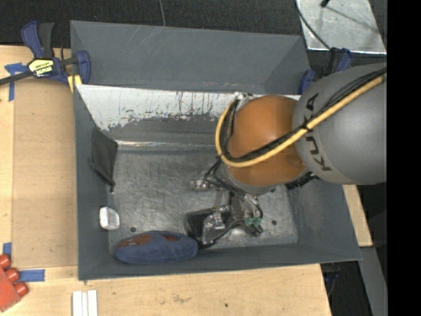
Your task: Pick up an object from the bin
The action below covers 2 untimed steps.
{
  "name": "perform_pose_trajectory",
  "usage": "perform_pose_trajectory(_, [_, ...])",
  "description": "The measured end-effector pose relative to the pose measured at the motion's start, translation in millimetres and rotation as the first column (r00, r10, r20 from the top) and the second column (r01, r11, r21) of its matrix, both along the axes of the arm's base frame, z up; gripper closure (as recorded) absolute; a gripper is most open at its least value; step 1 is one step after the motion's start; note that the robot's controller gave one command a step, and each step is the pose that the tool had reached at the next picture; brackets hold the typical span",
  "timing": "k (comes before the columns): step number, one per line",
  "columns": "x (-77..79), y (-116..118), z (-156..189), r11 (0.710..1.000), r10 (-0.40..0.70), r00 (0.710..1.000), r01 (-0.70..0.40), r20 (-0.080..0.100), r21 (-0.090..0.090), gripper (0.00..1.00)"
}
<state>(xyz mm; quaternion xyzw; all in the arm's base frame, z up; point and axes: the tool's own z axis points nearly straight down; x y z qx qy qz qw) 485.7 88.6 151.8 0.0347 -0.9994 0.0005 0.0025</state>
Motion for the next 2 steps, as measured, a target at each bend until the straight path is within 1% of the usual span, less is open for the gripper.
perform_pose_trajectory(1, [10.3, -16, -35, 1.000, 0.023, 1.000, -0.024, 0.018, 0.008, 0.00])
perform_pose_trajectory(2, [40.3, -104, -19, 0.992, 0.126, 0.992, -0.126, 0.012, -0.004, 0.00])
